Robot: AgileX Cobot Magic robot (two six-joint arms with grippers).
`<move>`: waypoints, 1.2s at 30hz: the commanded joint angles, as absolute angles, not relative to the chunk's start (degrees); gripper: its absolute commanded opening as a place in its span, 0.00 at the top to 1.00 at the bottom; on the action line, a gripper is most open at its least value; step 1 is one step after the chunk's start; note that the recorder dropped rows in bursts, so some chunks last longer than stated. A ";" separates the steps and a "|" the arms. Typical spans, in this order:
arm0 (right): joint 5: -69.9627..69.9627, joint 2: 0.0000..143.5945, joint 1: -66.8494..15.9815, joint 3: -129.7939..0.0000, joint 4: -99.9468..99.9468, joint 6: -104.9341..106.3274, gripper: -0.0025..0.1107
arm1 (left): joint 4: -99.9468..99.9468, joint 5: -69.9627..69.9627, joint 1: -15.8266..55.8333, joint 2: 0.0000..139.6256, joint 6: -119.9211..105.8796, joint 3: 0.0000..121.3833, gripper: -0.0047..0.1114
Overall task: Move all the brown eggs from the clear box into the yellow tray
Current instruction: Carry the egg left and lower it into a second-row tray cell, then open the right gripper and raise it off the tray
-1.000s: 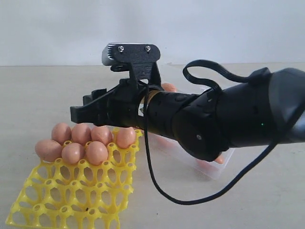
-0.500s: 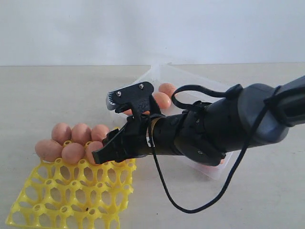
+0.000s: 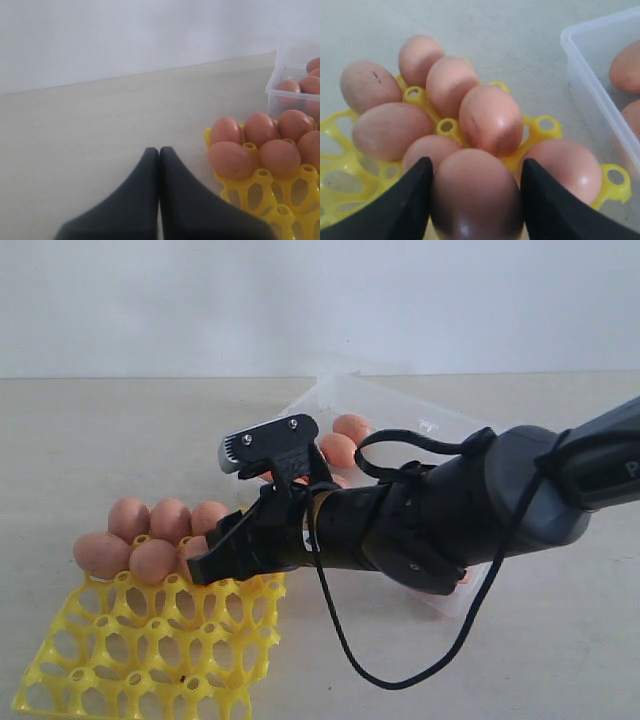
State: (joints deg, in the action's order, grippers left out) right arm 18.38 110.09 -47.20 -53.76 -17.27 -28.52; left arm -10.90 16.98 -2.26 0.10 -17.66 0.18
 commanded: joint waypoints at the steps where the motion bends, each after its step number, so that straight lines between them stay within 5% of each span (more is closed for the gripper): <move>1: 19.52 111.00 -46.93 -53.98 -17.01 -28.62 0.98 | -10.86 16.51 -1.91 0.00 -17.93 0.00 1.00; 9: 20.08 111.00 -46.93 -53.98 -17.01 -28.62 0.96 | -10.86 16.51 -1.91 0.00 -17.93 0.00 1.00; 16: 20.08 111.00 -46.93 -53.98 -17.01 -28.62 0.54 | -10.86 16.51 -1.91 0.00 -17.93 0.00 1.00; 19: 20.08 111.00 -46.93 -53.98 -17.01 -28.62 0.45 | -10.86 16.51 -1.91 0.00 -17.93 0.00 1.00; 36: 21.20 102.40 -46.93 -53.98 -17.01 -33.04 0.43 | -10.86 16.51 -1.91 0.00 -17.93 0.00 1.00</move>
State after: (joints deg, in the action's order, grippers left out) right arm 20.46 106.83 -47.20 -53.86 -17.27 -32.75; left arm -10.90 16.98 -2.26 0.10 -17.66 0.18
